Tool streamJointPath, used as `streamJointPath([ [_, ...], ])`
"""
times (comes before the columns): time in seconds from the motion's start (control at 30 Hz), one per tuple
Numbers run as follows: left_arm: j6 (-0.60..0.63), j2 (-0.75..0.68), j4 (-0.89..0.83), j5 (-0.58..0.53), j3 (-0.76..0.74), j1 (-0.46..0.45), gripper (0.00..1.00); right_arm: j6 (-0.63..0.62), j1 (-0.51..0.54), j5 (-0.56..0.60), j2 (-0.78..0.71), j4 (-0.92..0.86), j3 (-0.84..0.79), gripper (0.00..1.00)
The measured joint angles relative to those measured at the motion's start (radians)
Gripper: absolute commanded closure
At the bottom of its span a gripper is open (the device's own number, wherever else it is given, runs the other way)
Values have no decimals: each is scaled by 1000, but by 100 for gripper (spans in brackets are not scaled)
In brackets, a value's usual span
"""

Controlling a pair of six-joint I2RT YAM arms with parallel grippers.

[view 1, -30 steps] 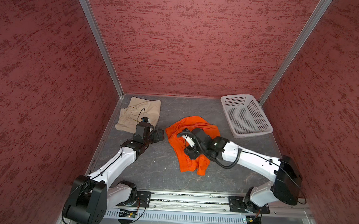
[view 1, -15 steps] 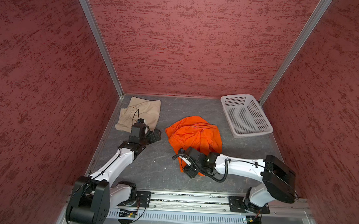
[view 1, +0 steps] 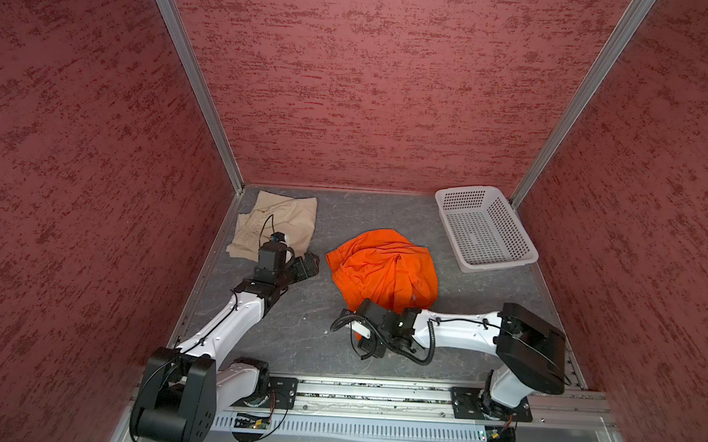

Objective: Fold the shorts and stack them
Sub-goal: 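Grasp the orange shorts waistband with the right gripper near the robot, then lift the orange waistband with the right gripper while left grasps its other edge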

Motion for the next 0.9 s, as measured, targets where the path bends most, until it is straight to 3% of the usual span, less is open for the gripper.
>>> streamJointPath([
  [0.1,3,-1,15,6,-14,1,0,-29,0,4,3,0,4,81],
  [0.3,21,-26,75,50,-58,1,2,-77,-14,-14,-73,-5,0,99],
  [0.6,58,-27,219,161,-93,-33,5,-132,-227,-212,-404,2,5,100],
  [0.9,227,-2,307,233,-93,-157,10,-153,-428,-405,-484,-85,91,100],
])
